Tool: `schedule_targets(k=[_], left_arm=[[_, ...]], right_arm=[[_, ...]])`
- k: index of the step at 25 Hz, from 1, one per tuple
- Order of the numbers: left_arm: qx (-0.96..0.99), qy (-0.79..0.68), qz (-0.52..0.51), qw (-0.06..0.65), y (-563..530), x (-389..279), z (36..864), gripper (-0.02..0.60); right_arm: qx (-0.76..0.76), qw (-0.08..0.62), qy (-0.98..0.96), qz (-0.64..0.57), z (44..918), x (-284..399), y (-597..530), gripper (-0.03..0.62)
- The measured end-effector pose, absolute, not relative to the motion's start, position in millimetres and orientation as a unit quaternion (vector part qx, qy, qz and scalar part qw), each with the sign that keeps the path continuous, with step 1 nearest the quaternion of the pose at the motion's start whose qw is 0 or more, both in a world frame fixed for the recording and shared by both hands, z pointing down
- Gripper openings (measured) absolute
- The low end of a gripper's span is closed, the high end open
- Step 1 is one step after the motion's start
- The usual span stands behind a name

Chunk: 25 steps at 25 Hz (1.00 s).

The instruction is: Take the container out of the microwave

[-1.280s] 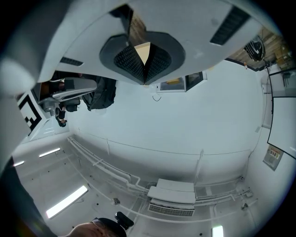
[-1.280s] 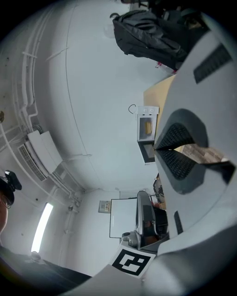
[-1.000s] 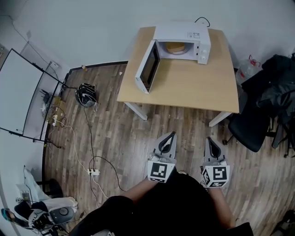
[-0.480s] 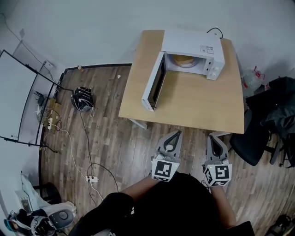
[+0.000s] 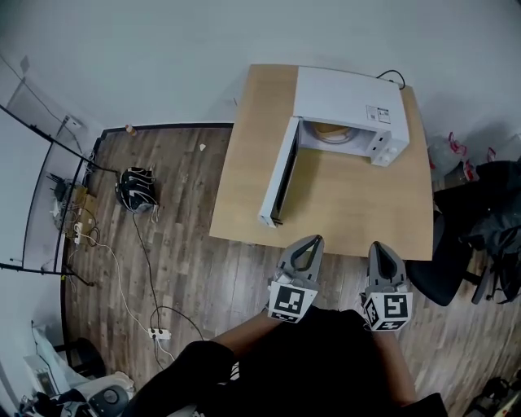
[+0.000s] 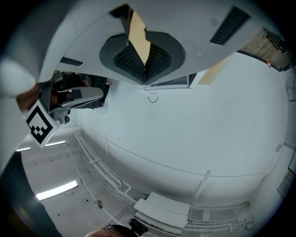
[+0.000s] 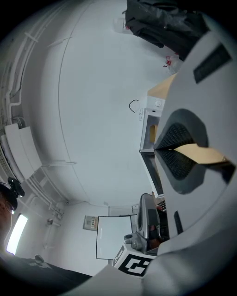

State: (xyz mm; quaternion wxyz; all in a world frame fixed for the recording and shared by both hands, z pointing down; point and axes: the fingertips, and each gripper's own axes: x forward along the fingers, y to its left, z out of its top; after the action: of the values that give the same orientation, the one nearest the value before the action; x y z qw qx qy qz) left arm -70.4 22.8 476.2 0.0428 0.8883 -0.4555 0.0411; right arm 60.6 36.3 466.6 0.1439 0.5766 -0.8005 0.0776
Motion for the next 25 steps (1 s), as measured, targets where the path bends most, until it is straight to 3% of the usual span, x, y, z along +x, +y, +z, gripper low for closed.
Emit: schedule_targets(k=[10,25], left_arm=[[0.884,-0.458,0.061,0.061,-25,-69,499,0.012],[0.862,-0.494,0.09,0.066,-129,-45,506,0.012]], right_arm=[[0.591,0.147,-0.79,0.07,467,77,-5,0.058],[0.537,0.074,-0.833,0.11,479,83,-120,0.058]])
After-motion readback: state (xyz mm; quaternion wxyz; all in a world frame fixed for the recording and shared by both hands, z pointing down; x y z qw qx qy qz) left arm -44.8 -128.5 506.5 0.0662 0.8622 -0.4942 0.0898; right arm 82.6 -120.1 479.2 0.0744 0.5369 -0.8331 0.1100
